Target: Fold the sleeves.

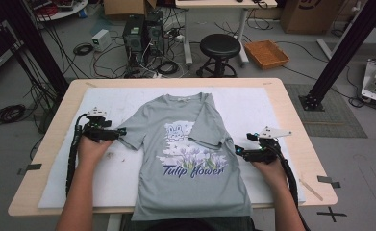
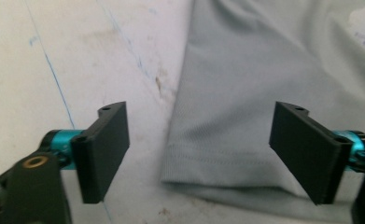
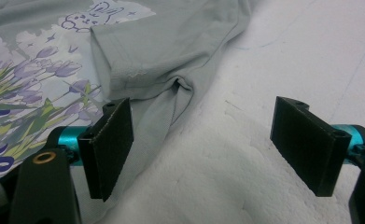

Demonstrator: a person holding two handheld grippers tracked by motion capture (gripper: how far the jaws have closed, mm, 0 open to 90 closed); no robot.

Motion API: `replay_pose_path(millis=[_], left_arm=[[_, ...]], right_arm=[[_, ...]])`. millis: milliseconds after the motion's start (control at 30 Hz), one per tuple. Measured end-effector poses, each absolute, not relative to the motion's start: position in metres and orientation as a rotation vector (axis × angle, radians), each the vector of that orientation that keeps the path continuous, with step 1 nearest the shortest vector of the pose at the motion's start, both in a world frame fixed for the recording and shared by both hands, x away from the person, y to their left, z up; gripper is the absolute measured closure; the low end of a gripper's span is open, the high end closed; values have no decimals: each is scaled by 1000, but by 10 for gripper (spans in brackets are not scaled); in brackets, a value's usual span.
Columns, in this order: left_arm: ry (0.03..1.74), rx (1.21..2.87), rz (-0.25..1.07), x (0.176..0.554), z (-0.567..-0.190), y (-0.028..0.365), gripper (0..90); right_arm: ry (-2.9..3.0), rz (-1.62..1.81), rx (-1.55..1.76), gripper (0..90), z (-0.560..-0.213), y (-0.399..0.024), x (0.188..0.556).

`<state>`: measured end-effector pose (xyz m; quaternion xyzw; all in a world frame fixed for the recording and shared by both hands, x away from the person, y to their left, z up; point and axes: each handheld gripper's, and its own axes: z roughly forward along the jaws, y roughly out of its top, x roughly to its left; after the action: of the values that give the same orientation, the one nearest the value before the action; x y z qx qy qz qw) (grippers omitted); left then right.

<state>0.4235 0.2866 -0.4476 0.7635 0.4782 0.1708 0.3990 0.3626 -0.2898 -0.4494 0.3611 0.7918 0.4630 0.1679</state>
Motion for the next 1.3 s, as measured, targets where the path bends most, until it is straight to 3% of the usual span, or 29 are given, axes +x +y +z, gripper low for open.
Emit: replay_pose_path(millis=[167, 233, 267, 433, 700, 933, 1300], left_arm=[[1226, 1989, 491, 422, -449, 285, 343], [1239, 1980, 508, 419, -449, 286, 429], [1244, 1965, 504, 416, -449, 289, 543], [1216, 1946, 478, 411, -450, 290, 777], [1138, 1997, 536, 407, -441, 277, 826], [1096, 1913, 620, 402, -421, 268, 826], [958, 1934, 607, 398, -391, 221, 826]], right_arm=[[2252, 1317, 1028, 217, -449, -290, 363], [2253, 1314, 1025, 217, -449, -290, 362], [2255, 1314, 1025, 217, -449, -290, 362], [2255, 1311, 1028, 217, -449, -289, 362], [2254, 1306, 1026, 217, -449, -289, 362], [2256, 1315, 1027, 217, -449, -289, 362], [2257, 1314, 1026, 217, -449, -290, 362]])
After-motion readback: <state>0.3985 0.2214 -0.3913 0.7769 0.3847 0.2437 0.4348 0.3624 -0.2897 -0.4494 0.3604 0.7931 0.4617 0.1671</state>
